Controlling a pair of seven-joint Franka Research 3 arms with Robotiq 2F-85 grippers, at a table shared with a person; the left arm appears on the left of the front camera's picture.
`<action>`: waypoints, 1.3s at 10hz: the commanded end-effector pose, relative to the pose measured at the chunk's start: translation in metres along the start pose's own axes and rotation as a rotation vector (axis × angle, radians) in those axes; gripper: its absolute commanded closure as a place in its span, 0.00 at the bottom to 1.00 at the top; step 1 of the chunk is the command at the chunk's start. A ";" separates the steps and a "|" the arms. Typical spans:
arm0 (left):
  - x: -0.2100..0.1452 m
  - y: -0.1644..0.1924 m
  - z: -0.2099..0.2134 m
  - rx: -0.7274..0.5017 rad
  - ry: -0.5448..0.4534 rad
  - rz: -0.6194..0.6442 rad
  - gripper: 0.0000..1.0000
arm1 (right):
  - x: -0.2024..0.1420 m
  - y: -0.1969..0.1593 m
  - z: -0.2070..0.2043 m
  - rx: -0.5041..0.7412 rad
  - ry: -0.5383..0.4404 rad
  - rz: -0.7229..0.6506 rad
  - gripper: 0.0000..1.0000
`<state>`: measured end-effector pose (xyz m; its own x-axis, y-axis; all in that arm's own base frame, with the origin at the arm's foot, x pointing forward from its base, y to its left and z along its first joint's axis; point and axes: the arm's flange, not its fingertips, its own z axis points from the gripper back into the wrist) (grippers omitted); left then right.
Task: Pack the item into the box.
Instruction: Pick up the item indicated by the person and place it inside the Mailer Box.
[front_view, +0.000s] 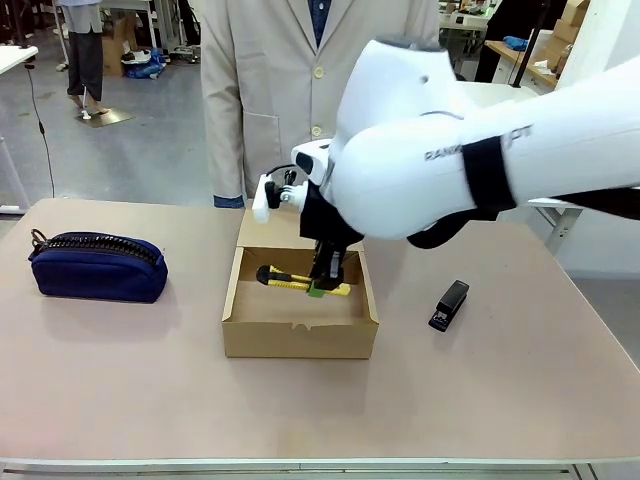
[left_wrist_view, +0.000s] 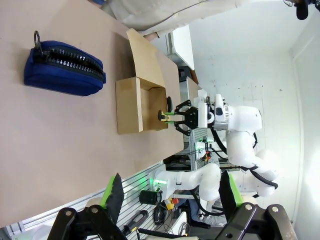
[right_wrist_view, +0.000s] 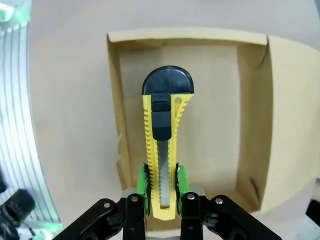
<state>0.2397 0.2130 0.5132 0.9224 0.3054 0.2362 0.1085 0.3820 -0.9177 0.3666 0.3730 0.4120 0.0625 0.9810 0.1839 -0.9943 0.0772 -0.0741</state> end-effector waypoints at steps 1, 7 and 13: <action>0.001 -0.003 0.000 -0.022 -0.007 -0.022 0.00 | 0.001 -0.007 -0.018 -0.024 -0.022 -0.015 0.74; 0.001 -0.003 0.000 -0.022 -0.007 -0.022 0.00 | -0.008 -0.010 -0.018 -0.035 -0.022 -0.014 0.12; 0.001 -0.003 0.000 -0.022 -0.007 -0.022 0.00 | -0.018 -0.015 -0.008 -0.020 -0.025 -0.055 0.00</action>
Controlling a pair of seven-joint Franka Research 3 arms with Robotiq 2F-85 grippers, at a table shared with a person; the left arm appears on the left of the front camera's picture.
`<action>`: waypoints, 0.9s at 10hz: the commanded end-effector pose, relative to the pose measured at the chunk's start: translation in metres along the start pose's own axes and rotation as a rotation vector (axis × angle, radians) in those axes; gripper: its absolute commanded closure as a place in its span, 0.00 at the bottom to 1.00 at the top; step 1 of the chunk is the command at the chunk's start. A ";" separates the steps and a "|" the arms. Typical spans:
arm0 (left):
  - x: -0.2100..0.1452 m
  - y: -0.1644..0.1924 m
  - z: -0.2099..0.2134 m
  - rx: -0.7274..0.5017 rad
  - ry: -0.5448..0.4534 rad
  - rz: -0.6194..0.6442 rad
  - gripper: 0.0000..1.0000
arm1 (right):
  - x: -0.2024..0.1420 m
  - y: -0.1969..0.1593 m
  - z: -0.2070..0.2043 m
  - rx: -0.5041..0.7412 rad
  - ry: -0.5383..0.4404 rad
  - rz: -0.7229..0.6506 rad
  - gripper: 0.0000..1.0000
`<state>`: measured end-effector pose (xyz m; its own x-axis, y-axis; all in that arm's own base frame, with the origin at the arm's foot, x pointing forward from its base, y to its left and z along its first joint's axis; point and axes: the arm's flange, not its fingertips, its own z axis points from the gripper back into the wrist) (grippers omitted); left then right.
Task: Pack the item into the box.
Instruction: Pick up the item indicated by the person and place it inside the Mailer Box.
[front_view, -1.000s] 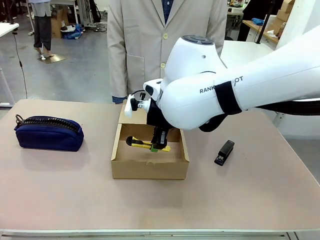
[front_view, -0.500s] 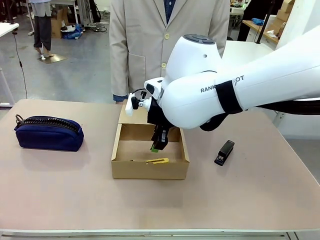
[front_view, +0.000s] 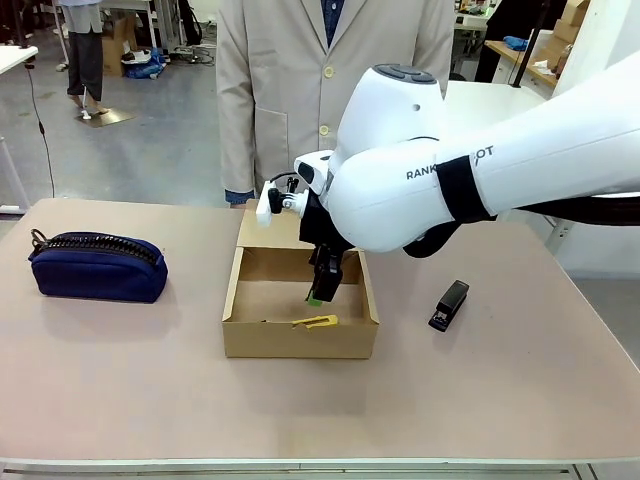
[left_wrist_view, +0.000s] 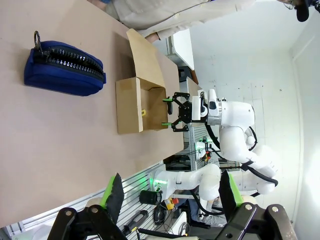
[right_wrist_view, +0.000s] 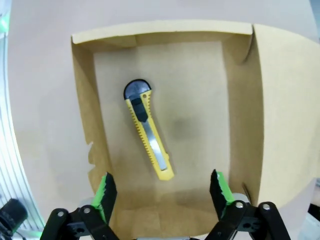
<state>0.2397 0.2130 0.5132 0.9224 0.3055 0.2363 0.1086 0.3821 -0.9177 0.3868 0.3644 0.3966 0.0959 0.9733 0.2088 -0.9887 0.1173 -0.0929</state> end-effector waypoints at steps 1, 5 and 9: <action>0.001 -0.003 0.000 -0.022 -0.007 -0.022 0.00 | -0.015 0.002 0.019 0.015 0.001 -0.033 0.00; 0.001 -0.003 0.000 -0.022 -0.007 -0.022 0.00 | -0.149 0.018 0.153 0.072 -0.224 -0.416 0.00; 0.001 -0.003 0.000 -0.022 -0.007 -0.022 0.00 | -0.385 0.065 0.219 0.239 -0.727 -1.125 0.00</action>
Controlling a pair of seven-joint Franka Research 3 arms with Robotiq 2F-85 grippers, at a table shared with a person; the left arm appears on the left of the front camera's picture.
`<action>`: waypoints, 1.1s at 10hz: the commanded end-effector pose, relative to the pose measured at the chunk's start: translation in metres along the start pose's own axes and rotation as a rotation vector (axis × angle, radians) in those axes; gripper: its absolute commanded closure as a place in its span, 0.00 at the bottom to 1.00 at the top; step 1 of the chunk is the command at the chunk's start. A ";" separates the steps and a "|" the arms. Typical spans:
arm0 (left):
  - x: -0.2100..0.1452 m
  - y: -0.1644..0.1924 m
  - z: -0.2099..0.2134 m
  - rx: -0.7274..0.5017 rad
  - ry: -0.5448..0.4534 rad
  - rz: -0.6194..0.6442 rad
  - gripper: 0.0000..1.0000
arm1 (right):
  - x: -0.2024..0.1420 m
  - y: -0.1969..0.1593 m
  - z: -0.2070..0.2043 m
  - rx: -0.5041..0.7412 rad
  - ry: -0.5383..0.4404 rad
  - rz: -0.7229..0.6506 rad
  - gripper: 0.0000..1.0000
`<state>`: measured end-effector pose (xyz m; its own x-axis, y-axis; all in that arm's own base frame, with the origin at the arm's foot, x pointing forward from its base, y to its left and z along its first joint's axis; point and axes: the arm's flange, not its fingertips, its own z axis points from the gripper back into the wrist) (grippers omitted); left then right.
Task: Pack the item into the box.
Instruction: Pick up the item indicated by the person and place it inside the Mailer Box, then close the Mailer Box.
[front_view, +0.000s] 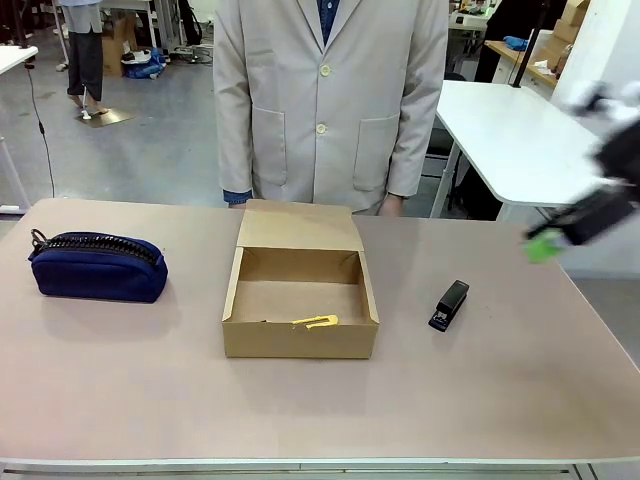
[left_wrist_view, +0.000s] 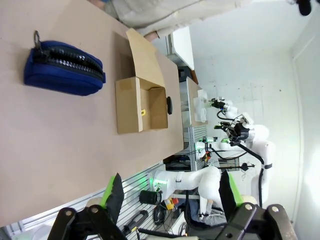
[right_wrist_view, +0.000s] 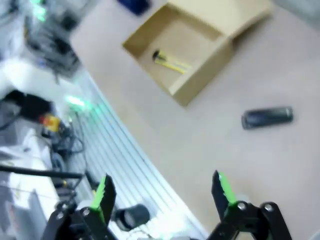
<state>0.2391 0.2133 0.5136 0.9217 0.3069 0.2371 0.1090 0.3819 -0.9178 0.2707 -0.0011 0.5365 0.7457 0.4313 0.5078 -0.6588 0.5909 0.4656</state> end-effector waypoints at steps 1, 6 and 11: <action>0.001 -0.003 0.000 -0.022 -0.005 -0.021 0.00 | -0.065 -0.045 0.034 0.123 -0.406 -0.324 0.00; 0.001 -0.003 0.000 -0.022 -0.005 -0.021 0.00 | -0.097 -0.075 0.079 0.159 -0.340 -0.348 0.00; 0.001 -0.003 0.000 -0.022 -0.005 -0.021 0.00 | -0.097 -0.075 0.079 0.159 -0.340 -0.348 0.00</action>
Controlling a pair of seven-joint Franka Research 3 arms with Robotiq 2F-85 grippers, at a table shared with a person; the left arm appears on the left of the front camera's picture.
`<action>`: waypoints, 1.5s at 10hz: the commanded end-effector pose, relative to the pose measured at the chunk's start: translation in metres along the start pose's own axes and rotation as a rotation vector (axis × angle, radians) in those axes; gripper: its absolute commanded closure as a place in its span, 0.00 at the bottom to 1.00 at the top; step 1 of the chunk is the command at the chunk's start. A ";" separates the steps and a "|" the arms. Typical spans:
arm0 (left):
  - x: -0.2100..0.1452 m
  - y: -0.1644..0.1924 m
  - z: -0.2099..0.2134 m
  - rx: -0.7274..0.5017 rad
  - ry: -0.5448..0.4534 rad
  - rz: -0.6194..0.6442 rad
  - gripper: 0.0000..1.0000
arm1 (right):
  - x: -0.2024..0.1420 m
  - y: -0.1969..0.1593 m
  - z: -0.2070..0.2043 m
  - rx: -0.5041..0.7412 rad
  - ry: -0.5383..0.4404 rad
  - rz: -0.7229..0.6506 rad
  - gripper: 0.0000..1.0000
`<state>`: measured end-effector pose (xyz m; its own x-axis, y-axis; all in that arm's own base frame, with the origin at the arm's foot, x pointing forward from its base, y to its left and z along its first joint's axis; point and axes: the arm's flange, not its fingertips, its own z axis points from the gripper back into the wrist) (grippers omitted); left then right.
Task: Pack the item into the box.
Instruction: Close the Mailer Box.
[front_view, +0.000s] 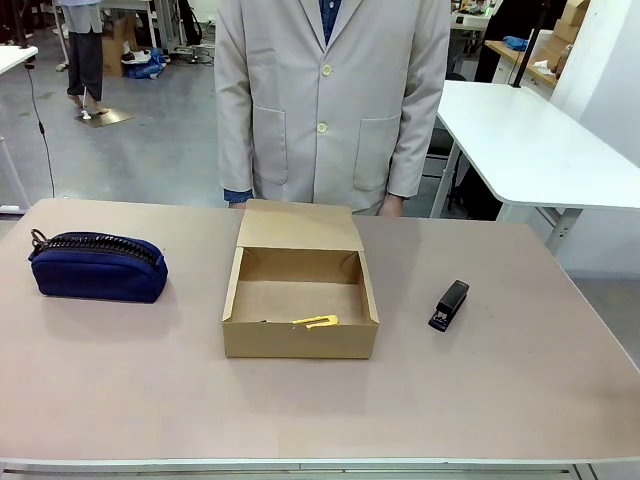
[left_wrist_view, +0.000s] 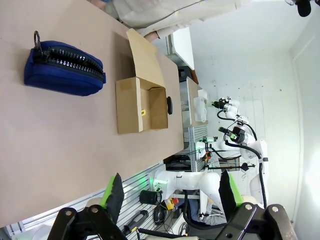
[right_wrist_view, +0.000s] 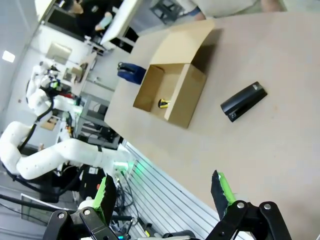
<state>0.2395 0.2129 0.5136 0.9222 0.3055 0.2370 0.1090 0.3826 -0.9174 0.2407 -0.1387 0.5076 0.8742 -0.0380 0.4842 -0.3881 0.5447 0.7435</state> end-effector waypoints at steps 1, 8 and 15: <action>0.001 -0.002 0.000 -0.023 -0.007 -0.021 0.00 | 0.000 0.001 0.003 0.009 -0.005 0.015 0.00; 0.001 -0.002 0.000 -0.023 -0.007 -0.021 0.00 | 0.000 0.001 0.003 0.009 -0.005 0.015 0.00; 0.001 -0.002 0.000 -0.023 -0.007 -0.021 0.00 | 0.000 0.001 0.003 0.009 -0.005 0.015 0.00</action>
<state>0.2395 0.2129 0.5136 0.9222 0.3055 0.2370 0.1090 0.3826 -0.9174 0.2385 -0.1408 0.5066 0.8734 -0.0375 0.4855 -0.3885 0.5473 0.7413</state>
